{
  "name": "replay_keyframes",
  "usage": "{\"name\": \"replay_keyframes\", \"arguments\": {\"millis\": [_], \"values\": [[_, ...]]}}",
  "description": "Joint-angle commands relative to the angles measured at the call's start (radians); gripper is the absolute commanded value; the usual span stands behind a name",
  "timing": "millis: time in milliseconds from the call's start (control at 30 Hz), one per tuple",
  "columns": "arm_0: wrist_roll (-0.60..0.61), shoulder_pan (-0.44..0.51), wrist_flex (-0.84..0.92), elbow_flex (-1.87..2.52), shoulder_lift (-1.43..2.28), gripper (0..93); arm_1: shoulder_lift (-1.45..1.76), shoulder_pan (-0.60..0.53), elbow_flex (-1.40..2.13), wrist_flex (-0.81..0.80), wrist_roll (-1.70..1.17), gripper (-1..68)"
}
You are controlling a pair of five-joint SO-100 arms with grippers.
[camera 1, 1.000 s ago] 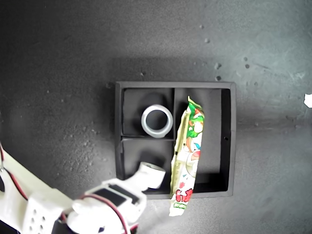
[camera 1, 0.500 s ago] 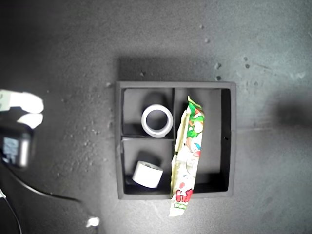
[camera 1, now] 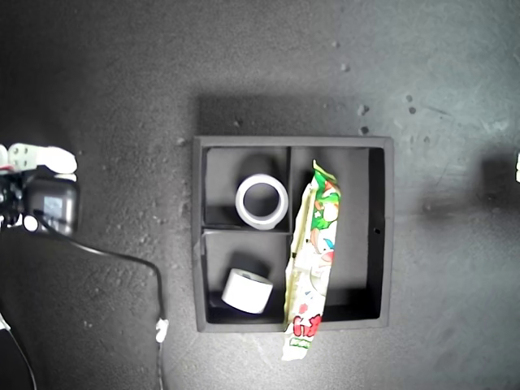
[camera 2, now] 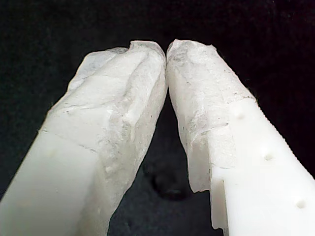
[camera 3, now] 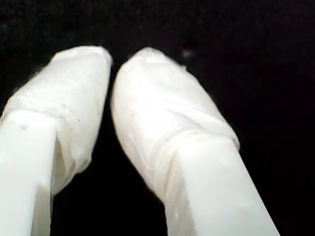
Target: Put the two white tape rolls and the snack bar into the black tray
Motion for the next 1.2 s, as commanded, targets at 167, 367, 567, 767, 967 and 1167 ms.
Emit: {"name": "replay_keyframes", "arguments": {"millis": [167,367,567,767,967,1167], "values": [[0.025,0.011,-0.032,0.114,0.049,0.0,0.008,0.011,0.166,-0.114,-0.046,-0.3],[0.060,0.005,-0.069,0.163,0.049,0.0,0.008,0.012,0.167,-0.087,-0.069,-0.1],[0.055,-0.005,-0.025,0.163,0.049,0.0,0.008,0.044,0.167,0.003,0.025,-0.2],[0.060,0.014,0.046,0.163,0.049,0.2,0.008,-0.008,0.167,0.032,0.057,0.0],[0.106,0.018,0.046,0.163,0.049,0.2,0.008,-0.017,0.167,0.034,-0.186,0.0],[0.112,0.018,0.046,0.163,0.049,0.2,0.008,-0.025,0.169,0.034,-0.225,0.0]]}}
